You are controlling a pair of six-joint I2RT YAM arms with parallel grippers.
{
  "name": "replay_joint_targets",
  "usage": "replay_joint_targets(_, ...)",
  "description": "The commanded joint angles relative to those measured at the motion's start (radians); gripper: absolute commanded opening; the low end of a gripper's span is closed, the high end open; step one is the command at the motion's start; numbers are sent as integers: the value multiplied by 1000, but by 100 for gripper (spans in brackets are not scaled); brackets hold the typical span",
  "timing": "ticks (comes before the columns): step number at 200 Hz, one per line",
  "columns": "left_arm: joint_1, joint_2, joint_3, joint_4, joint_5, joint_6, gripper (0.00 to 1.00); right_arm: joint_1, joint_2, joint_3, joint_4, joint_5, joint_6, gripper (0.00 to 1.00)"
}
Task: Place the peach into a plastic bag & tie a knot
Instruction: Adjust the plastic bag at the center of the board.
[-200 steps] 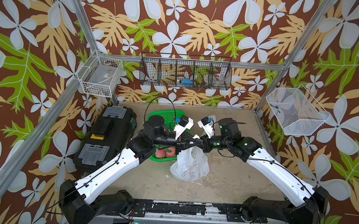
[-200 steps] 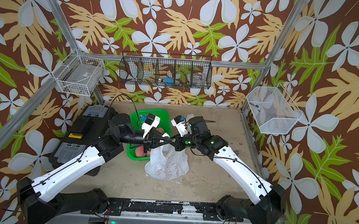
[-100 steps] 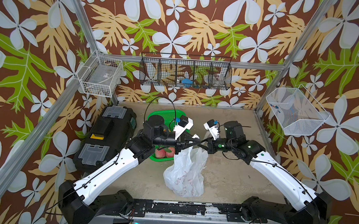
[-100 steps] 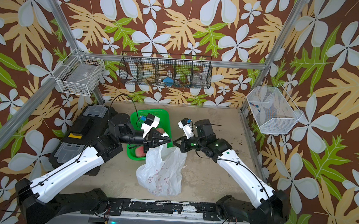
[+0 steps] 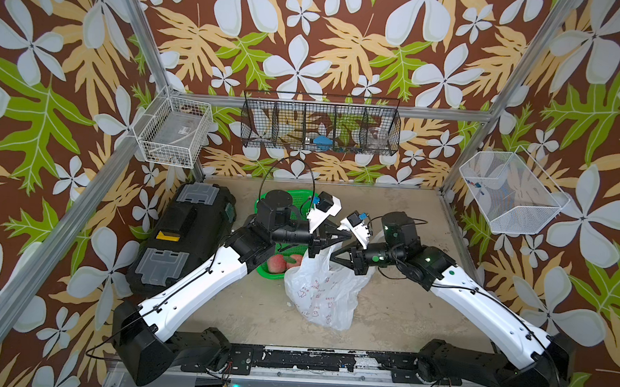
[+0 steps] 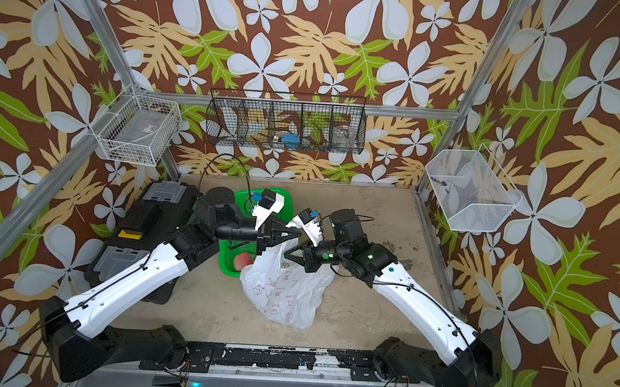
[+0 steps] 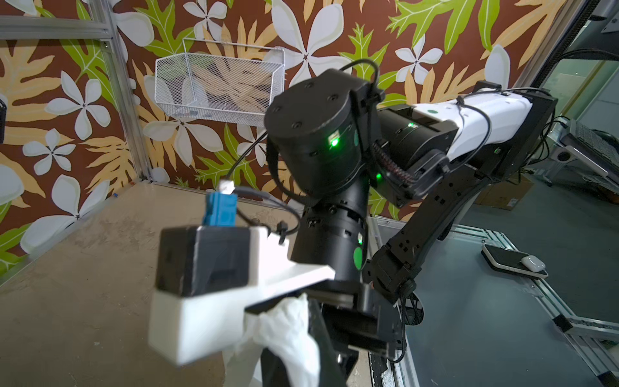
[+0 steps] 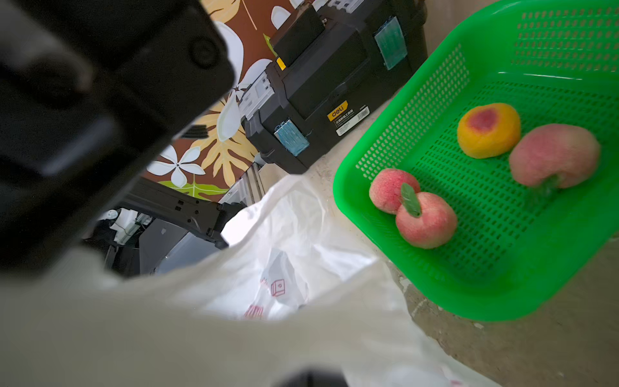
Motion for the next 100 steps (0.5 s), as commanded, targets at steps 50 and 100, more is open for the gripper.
replay_joint_targets(50,1,-28,76,36,-114,33,0,-21,208,-60,-63,366,11,6)
replay_joint_targets(100,5,-198,-47,21,-288,-39,0,-58,242,-70,-197,891,-78,9)
